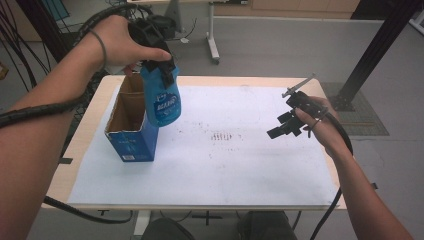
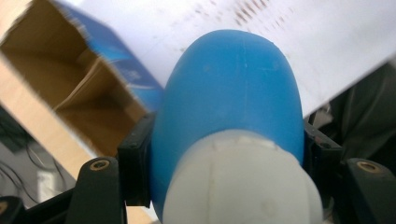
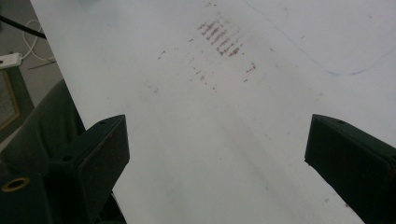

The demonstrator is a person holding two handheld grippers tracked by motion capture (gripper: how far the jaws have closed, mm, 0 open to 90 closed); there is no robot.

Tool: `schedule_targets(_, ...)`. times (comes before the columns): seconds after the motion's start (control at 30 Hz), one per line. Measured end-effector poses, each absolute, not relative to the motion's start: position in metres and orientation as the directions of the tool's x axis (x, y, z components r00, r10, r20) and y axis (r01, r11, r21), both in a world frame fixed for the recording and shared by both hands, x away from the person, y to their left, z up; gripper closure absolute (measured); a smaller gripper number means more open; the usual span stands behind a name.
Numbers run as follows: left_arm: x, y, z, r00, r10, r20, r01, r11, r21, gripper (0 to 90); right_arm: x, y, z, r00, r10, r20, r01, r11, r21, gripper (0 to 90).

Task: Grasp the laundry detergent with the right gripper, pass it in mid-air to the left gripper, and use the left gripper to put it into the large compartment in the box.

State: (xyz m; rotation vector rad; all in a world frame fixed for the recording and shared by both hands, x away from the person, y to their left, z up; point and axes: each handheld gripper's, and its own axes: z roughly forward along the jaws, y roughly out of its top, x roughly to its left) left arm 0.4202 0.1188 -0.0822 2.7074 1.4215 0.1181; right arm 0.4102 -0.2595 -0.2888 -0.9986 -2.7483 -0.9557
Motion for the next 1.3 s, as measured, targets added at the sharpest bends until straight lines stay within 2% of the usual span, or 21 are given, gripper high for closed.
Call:
schedule_targets(0.33, 0.431, 0.154, -0.045, 0.319, 0.947, 0.044, 0.930, -0.321, 0.177, 36.2, 0.405, -0.272, -0.279, -0.789, 0.565, 0.240, 0.599, 0.620, 0.507, 6.1)
schedule_targets(0.63, 0.440, 0.183, -0.030, 0.124, 0.992, 0.024, 0.982, -0.126, 0.141, 36.6, 0.400, -0.284, -0.273, -0.779, 0.583, 0.228, 0.608, 0.616, 0.500, 6.1)
schedule_targets(1.0, 0.451, 0.198, -0.024, -0.010, 1.000, -0.017, 0.989, 0.013, 0.147, 36.7, 0.397, -0.286, -0.266, -0.785, 0.582, 0.211, 0.598, 0.623, 0.505, 6.1)
schedule_targets(1.3, 0.454, 0.210, -0.023, -0.084, 0.996, -0.027, 0.982, 0.087, 0.165, 36.7, 0.395, -0.289, -0.262, -0.785, 0.593, 0.179, 0.593, 0.638, 0.491, 6.1)
